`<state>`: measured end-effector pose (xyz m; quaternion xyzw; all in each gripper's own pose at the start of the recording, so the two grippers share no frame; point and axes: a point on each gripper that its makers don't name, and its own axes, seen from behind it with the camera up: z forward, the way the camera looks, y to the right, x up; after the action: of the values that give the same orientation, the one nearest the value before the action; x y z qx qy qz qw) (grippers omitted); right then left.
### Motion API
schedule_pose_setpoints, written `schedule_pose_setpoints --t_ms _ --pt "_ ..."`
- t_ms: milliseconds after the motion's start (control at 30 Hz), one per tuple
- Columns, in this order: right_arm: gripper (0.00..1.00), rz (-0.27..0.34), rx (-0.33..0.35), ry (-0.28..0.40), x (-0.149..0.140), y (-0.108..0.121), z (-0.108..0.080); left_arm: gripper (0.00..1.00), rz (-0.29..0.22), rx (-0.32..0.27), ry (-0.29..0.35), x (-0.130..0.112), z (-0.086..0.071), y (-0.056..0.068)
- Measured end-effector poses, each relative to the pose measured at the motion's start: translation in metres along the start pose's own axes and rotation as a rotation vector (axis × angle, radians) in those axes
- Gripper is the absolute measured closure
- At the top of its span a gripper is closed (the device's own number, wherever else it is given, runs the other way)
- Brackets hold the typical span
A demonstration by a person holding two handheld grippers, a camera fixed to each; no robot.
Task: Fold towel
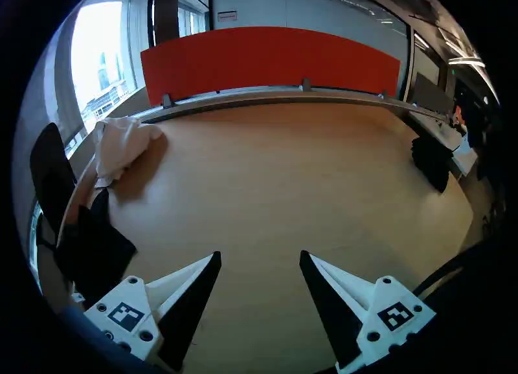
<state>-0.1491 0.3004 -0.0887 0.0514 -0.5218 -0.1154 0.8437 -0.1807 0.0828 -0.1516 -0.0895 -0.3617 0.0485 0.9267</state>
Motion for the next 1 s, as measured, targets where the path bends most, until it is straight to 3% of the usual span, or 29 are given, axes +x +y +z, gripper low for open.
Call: schedule_pose_setpoints --t_ms 1000 --pt "0.90 0.029 -0.040 -0.039 -0.014 0.004 0.013 0.10 0.000 0.004 -0.008 -0.004 -0.001 -0.001"
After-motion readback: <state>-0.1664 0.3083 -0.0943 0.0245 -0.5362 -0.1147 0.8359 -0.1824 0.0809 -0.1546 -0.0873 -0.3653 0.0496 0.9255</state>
